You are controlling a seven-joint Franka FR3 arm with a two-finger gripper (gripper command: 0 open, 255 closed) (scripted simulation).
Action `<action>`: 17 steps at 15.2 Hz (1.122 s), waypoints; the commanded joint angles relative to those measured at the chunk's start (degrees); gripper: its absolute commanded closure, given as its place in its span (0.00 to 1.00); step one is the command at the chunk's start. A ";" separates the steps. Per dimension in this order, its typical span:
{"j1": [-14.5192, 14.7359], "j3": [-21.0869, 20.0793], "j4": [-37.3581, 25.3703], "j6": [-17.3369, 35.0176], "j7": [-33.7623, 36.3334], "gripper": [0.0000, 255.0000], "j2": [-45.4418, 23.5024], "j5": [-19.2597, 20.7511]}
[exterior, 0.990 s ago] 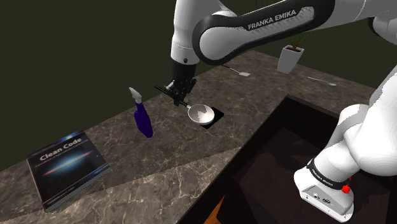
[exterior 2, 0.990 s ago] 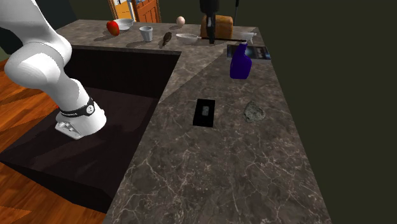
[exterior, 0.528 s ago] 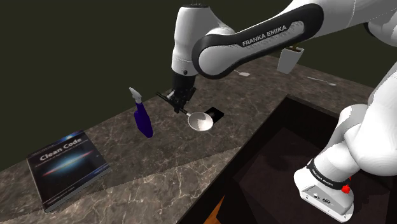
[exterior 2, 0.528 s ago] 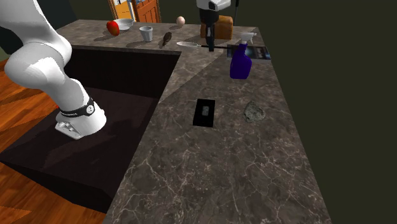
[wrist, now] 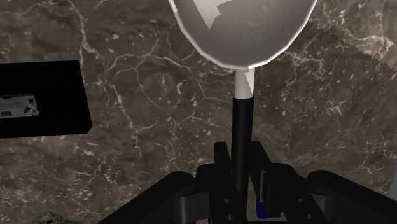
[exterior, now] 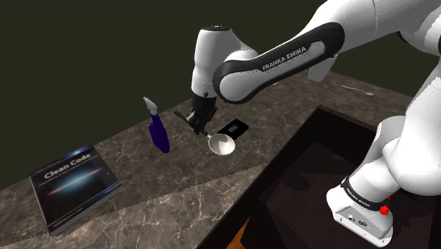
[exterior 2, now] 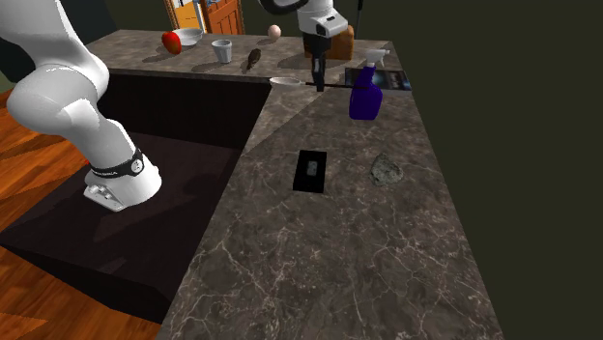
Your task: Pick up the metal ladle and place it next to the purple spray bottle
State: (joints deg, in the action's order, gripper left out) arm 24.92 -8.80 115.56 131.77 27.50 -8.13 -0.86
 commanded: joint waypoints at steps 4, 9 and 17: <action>0.06 0.06 1.90 3.68 0.08 1.00 -1.78 0.29; 0.17 0.16 3.28 7.16 0.26 1.00 -3.89 0.69; 0.41 0.45 4.85 12.58 0.65 1.00 -7.78 1.46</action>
State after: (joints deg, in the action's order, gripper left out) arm 25.29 -8.40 120.28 143.69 28.08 -15.39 0.49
